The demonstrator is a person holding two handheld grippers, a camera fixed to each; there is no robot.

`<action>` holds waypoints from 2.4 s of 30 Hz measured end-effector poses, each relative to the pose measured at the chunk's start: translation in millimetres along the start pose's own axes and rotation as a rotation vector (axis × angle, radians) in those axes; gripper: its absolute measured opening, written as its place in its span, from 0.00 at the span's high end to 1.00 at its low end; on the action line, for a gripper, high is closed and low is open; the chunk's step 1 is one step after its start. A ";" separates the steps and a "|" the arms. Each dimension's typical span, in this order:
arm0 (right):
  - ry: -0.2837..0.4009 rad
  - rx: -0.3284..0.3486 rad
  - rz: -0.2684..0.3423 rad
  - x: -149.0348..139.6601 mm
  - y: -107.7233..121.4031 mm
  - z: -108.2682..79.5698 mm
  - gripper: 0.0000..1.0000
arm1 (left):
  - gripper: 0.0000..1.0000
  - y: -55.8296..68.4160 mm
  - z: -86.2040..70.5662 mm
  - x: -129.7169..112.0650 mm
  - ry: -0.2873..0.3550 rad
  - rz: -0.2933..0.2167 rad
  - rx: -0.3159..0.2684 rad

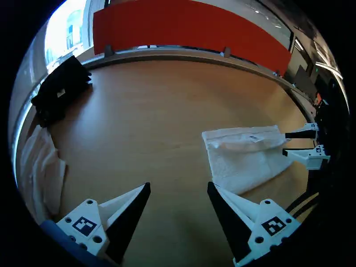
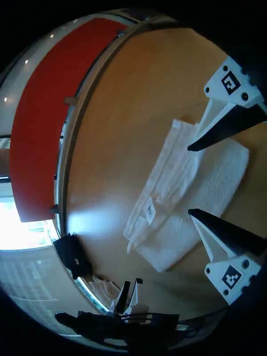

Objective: Fold towel

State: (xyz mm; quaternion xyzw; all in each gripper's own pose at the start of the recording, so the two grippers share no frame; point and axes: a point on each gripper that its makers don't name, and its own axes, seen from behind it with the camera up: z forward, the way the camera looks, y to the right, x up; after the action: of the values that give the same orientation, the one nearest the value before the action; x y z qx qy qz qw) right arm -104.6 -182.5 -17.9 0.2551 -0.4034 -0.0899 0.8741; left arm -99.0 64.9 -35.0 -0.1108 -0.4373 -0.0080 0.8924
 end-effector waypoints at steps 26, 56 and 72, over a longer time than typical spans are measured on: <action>-0.054 0.090 -0.042 -17.5 -52.4 20.1 0.00 | 0.05 -17.9 -23.4 -19.3 0.010 -0.071 0.027; -0.022 0.051 -0.056 19.2 -20.7 33.0 0.00 | 0.05 -8.9 -15.8 -14.2 0.005 -0.056 0.004; -0.023 0.043 -0.049 9.9 -17.9 22.9 0.00 | 0.05 -8.5 -14.1 -15.4 -0.001 -0.044 0.002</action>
State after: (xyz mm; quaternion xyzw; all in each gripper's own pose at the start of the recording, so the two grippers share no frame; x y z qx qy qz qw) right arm -114.4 -209.9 -8.1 0.2825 -0.4090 -0.1057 0.8613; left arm -98.5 52.4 -53.8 -0.1003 -0.4402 -0.0274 0.8919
